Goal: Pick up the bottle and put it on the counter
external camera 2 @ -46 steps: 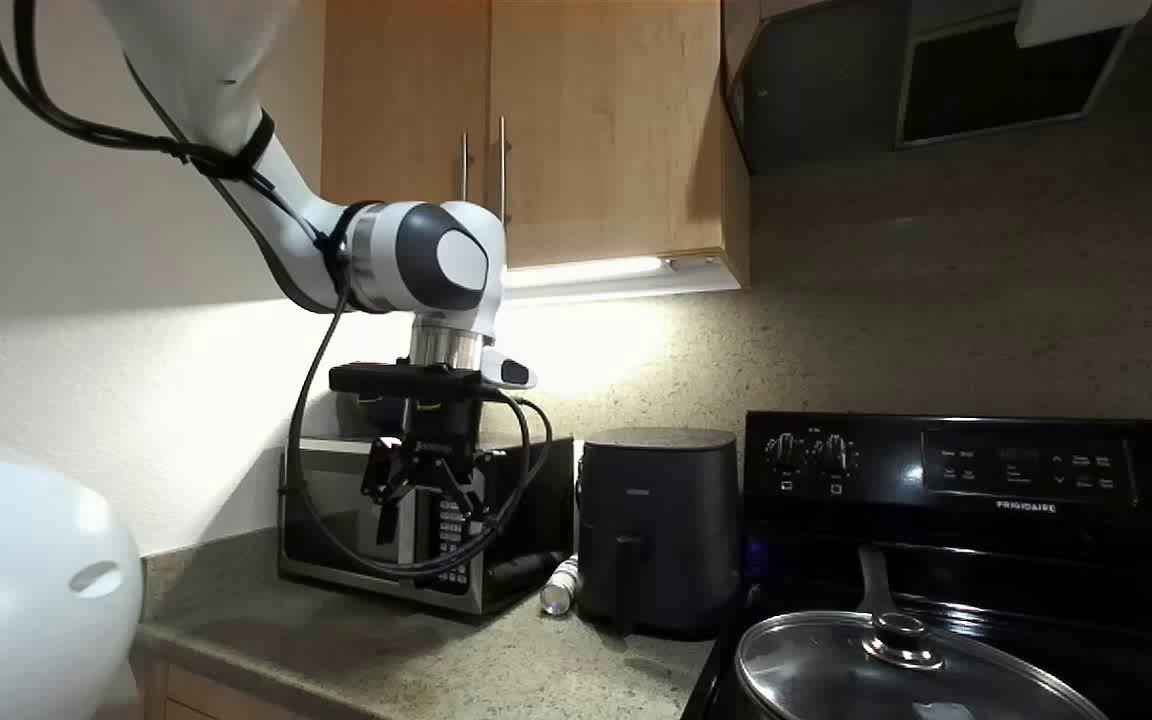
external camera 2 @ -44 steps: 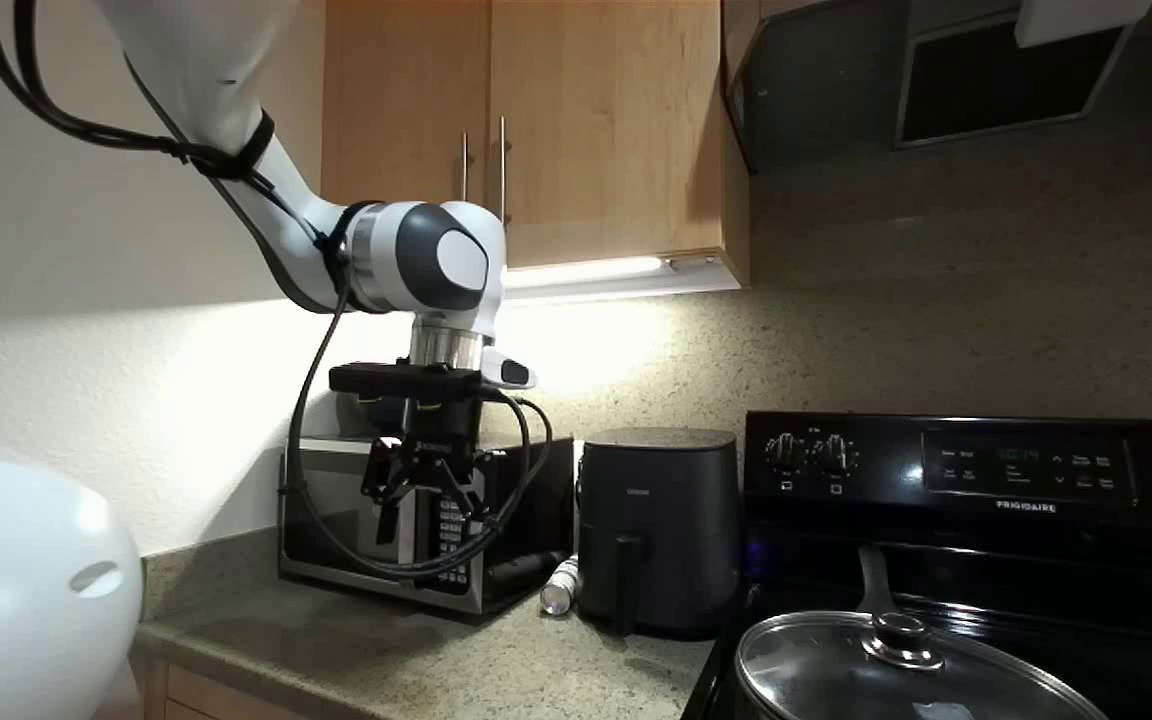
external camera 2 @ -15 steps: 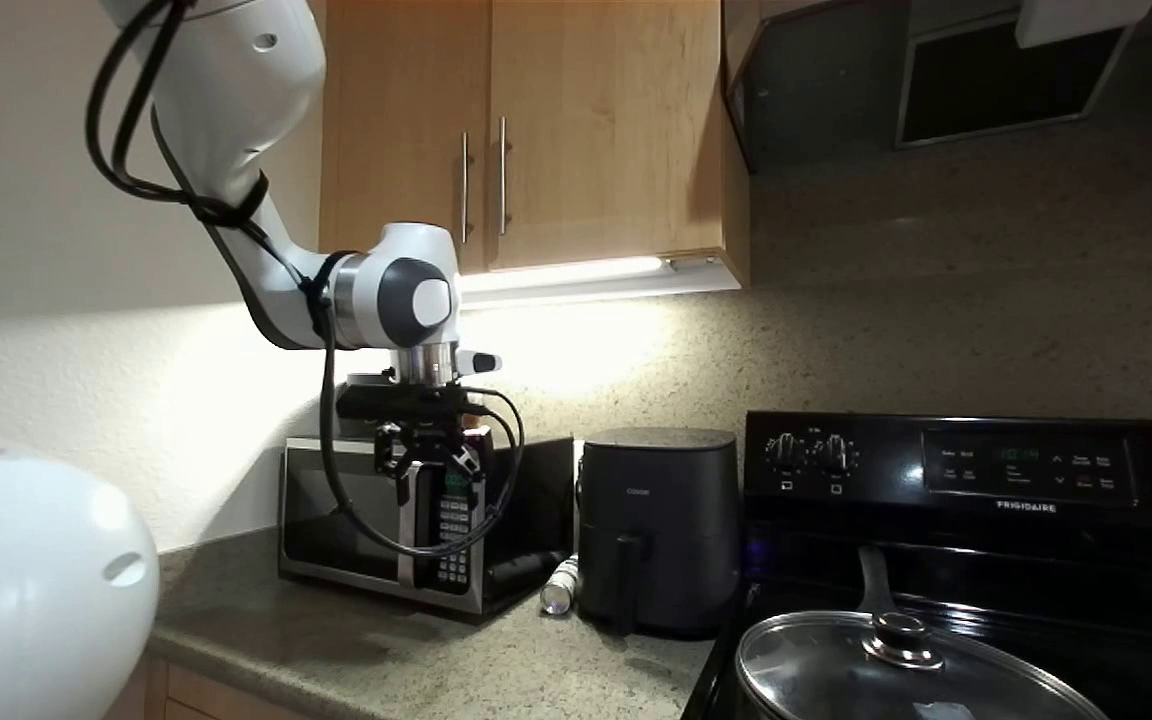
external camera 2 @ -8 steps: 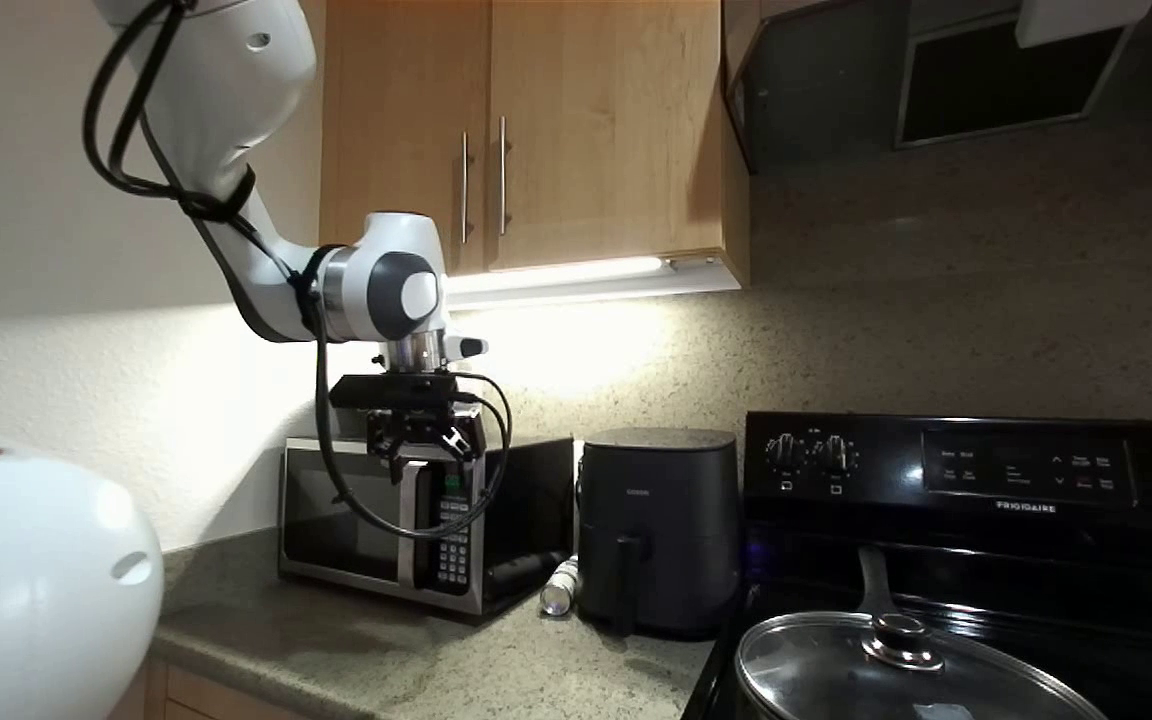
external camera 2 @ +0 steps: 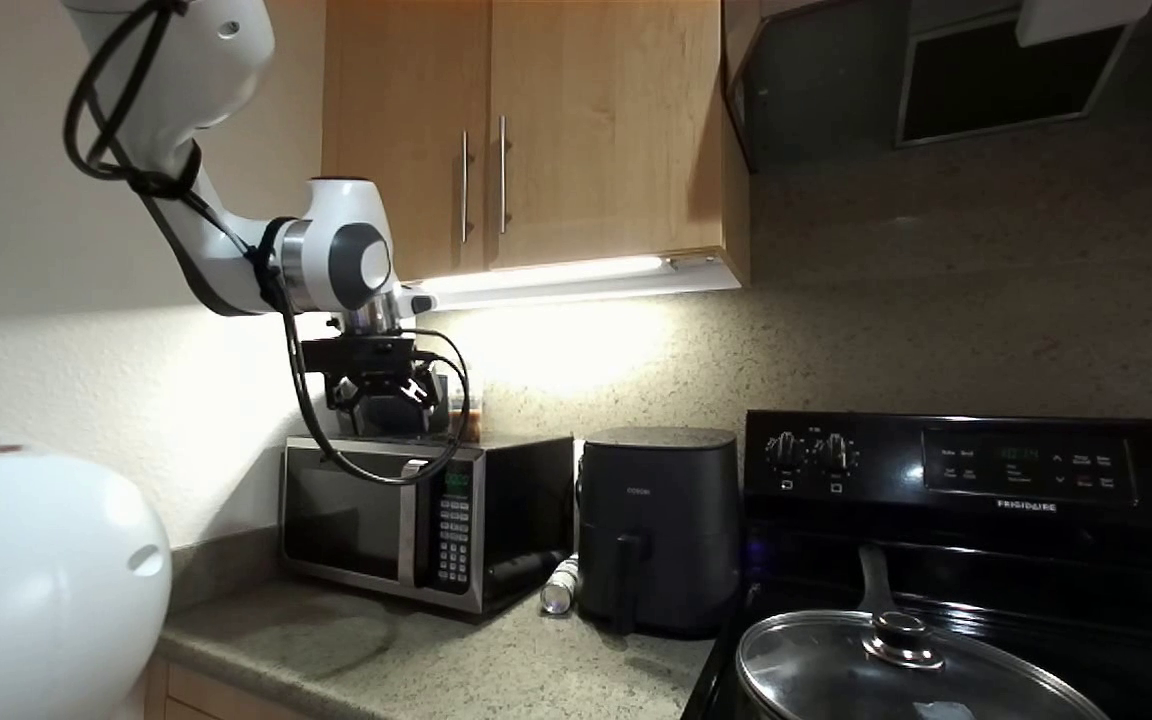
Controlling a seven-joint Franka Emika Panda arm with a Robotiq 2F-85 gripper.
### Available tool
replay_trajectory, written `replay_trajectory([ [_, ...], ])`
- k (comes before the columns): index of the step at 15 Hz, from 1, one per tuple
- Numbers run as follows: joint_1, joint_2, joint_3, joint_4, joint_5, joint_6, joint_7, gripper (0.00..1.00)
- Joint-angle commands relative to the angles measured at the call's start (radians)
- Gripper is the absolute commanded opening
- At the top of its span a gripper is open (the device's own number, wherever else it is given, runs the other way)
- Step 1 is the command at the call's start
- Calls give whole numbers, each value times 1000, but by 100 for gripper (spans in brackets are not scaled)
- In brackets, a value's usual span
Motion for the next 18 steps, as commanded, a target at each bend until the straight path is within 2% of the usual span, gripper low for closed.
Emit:
replay_trajectory([
  [1,5,1,-3,2,-6,-3,4,100],
  [3,4,1,-3,2,-7,-3,4,100],
  [4,17,9,-14,-4,33,54,-13,100],
  [7,26,16,-22,-5,61,119,-17,100],
  [8,-5,58,-9,32,0,237,16,100],
  [13,-21,177,-13,148,-52,490,-3,100],
  [14,-16,190,-16,167,-42,488,0,100],
  [15,-15,142,-15,120,-39,447,12,100],
  [18,-15,185,-16,166,-39,458,12,100],
])
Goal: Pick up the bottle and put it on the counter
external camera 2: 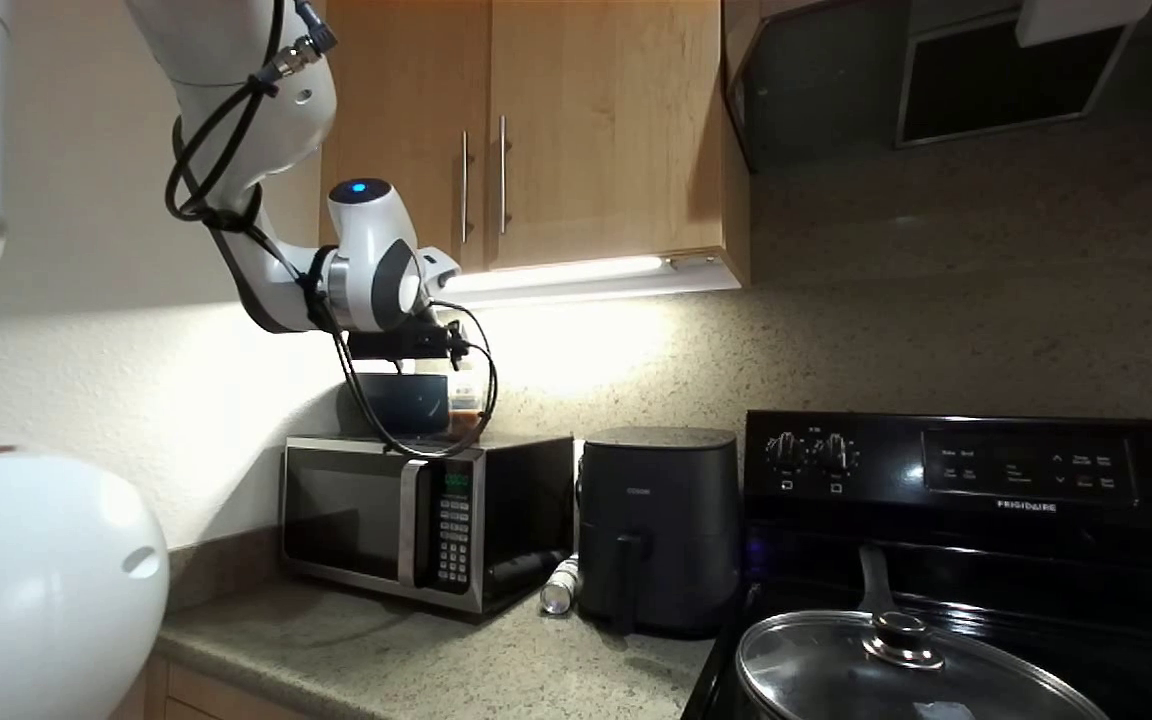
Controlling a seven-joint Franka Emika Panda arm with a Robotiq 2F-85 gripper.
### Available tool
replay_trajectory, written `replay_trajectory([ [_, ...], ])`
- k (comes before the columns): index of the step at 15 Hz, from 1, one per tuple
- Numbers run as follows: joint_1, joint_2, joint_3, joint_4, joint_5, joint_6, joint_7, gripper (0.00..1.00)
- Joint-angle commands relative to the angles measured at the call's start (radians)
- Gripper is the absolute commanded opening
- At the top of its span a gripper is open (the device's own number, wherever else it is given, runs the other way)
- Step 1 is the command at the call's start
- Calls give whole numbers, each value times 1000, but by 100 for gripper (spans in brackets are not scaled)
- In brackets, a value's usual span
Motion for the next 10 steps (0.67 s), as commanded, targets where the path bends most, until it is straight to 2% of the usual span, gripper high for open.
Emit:
replay_trajectory([
  [1,-1,3,0,6,-12,-3,11,100],
  [5,-10,43,-10,43,-20,53,2,100],
  [10,-10,142,-29,174,11,57,-18,100],
])
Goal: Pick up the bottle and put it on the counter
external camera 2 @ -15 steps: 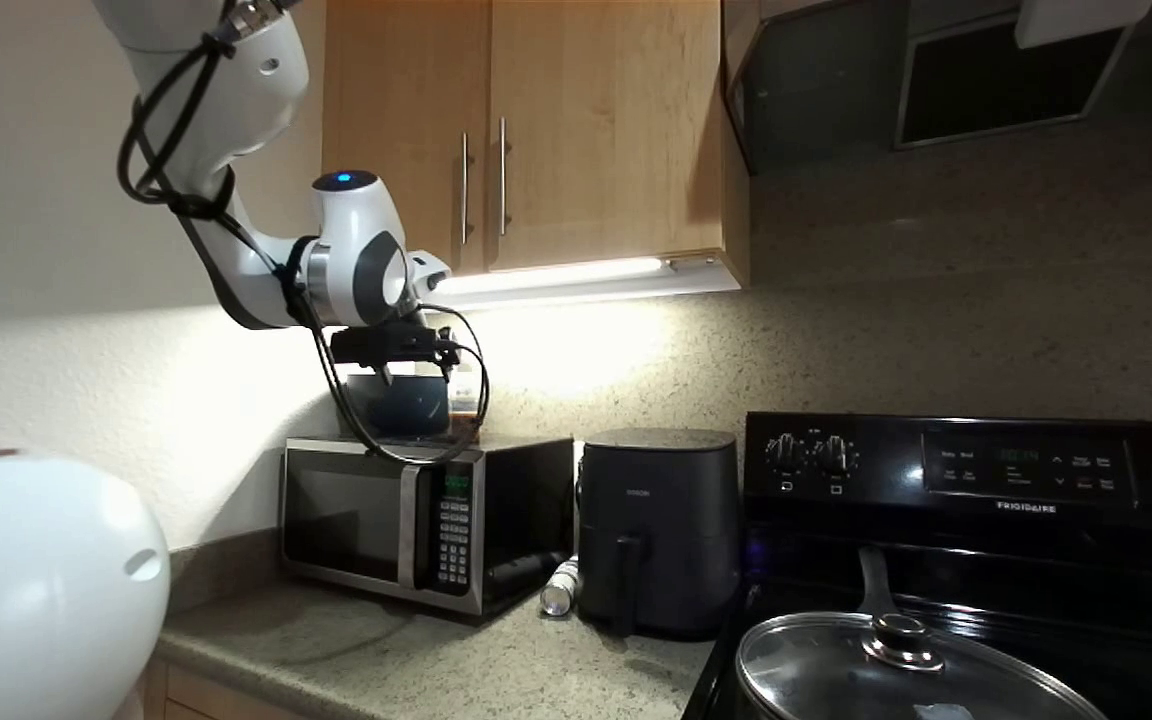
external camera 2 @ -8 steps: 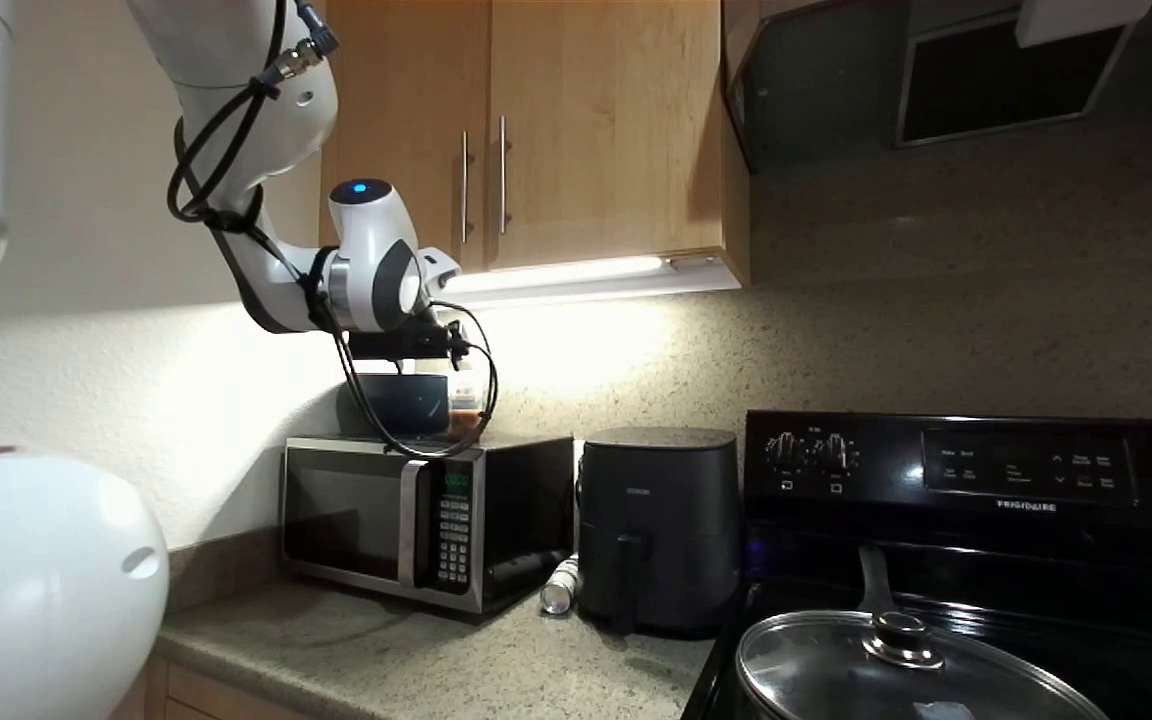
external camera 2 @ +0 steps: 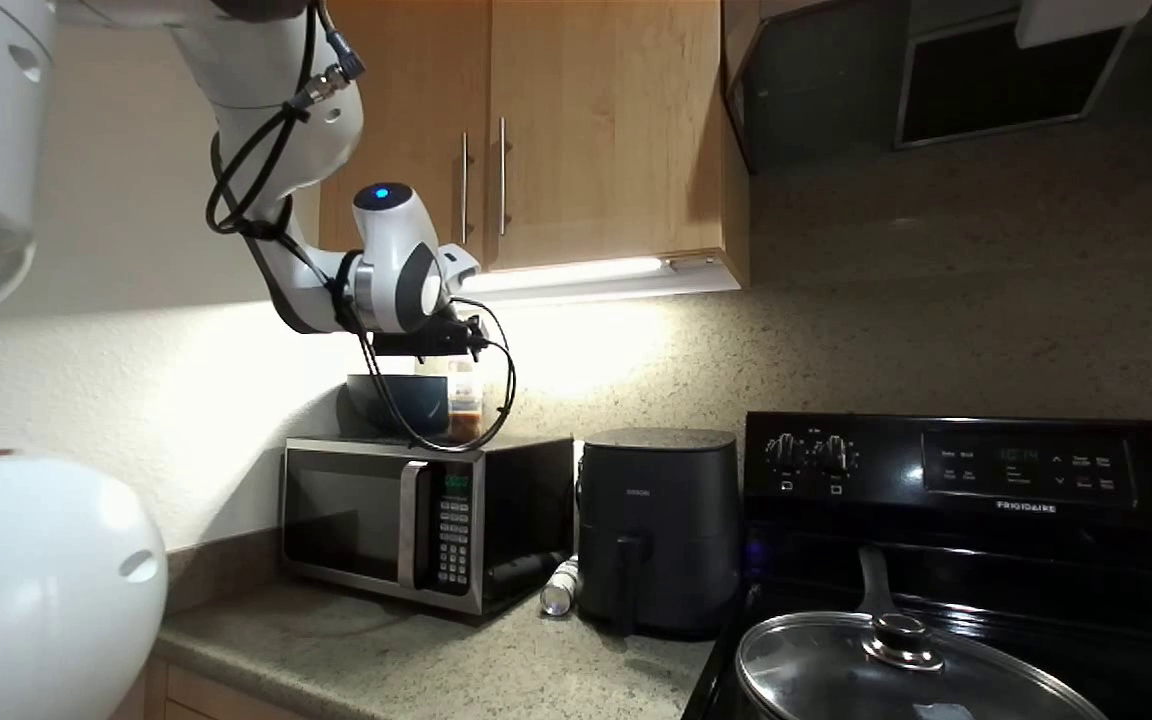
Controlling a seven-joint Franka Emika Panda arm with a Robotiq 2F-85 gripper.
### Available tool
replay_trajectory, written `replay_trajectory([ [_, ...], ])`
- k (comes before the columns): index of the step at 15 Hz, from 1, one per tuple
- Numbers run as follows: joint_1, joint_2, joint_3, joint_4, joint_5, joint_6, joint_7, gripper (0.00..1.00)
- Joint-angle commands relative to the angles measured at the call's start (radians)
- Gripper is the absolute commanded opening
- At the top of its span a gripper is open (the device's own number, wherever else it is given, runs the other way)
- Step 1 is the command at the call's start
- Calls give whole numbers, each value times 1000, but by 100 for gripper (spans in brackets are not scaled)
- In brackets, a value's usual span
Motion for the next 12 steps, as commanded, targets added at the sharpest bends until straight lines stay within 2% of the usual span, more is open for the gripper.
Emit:
replay_trajectory([
  [1,-3,91,4,104,22,15,-23,100],
  [8,-61,214,127,244,89,-45,-85,100],
  [9,-76,226,147,257,90,-48,-91,75],
  [10,-94,236,172,267,93,-49,-101,73],
  [12,-132,252,220,283,93,-50,-115,59],
])
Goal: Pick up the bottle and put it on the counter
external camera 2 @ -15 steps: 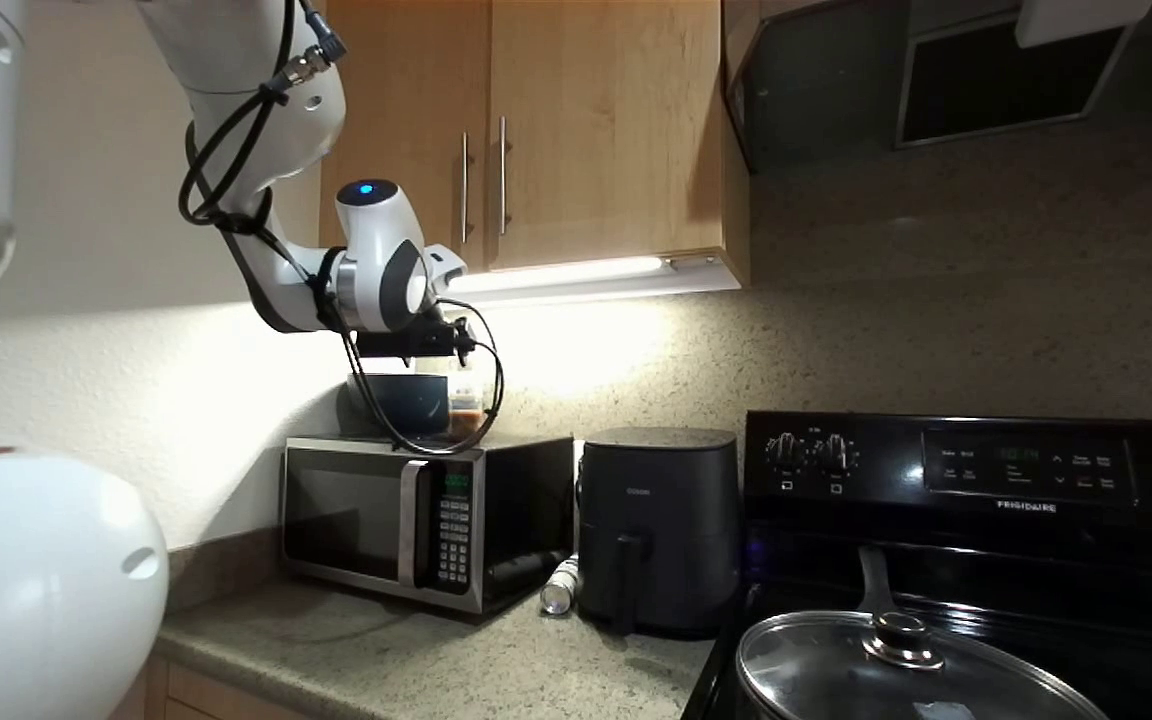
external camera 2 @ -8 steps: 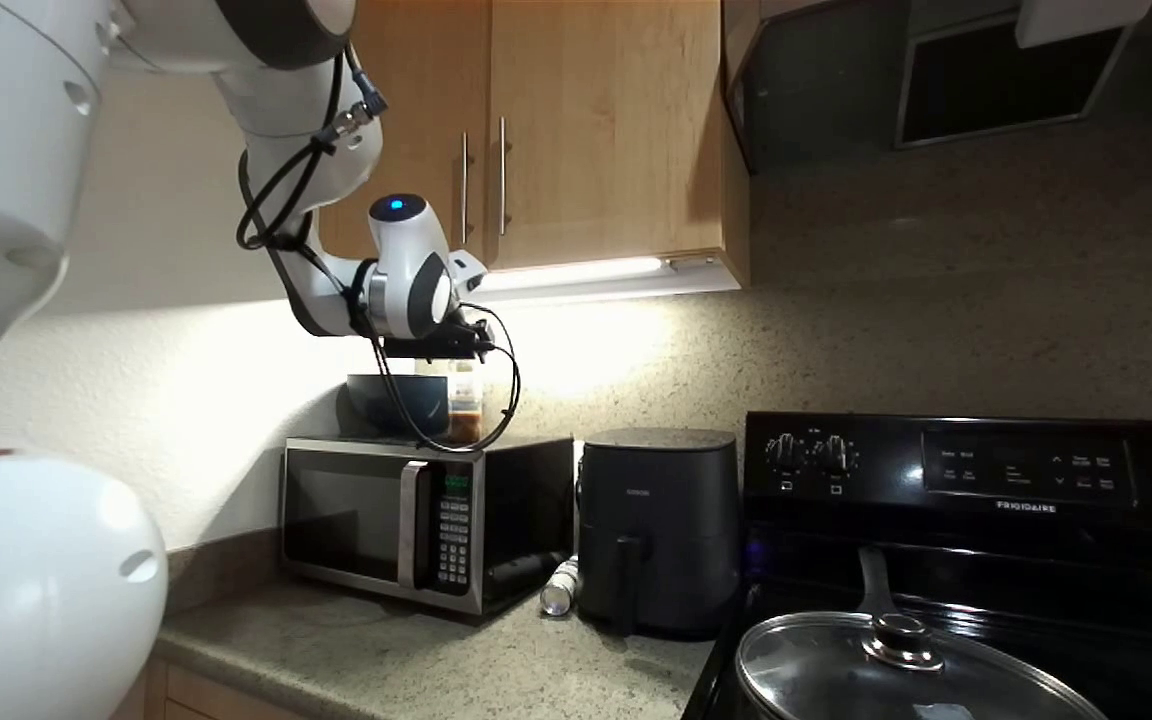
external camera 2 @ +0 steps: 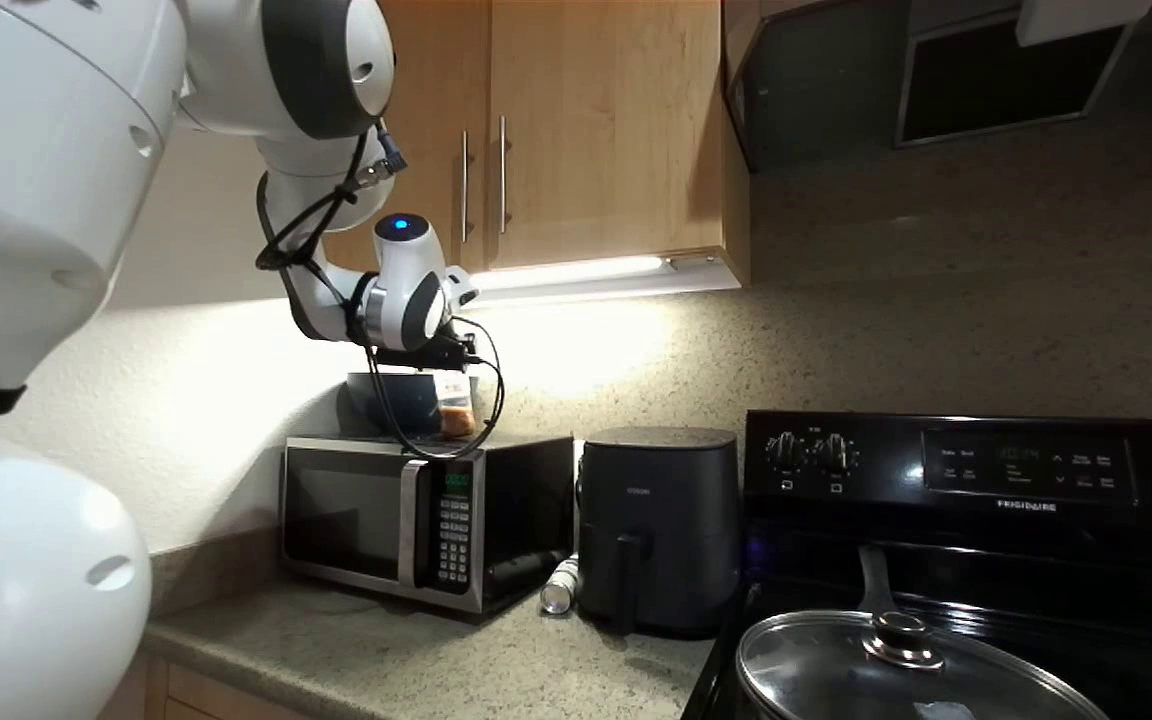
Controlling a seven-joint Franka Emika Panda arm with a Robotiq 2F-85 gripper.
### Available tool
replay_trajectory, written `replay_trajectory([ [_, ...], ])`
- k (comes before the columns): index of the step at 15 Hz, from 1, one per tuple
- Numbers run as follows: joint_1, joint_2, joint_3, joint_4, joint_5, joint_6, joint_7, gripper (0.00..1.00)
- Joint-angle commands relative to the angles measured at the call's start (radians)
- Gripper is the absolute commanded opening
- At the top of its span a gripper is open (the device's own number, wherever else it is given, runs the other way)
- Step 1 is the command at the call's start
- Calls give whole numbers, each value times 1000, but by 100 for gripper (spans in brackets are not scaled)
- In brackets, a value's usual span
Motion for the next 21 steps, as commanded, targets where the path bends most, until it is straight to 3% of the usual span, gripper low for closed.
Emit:
replay_trajectory([
  [1,-80,35,100,47,36,-23,-79,53],
  [8,-201,55,236,60,20,-20,-105,6],
  [10,-215,39,239,46,3,-34,-96,0],
  [11,-208,23,220,33,-11,-40,-82,37],
  [12,-190,47,215,46,-4,-12,-54,8],
  [13,-191,46,213,46,-5,-16,-54,10],
  [14,-192,45,213,46,-6,-18,-54,15],
  [15,-192,45,213,46,-6,-19,-54,47],
  [21,-199,-4,257,1,26,-101,-43,84],
])
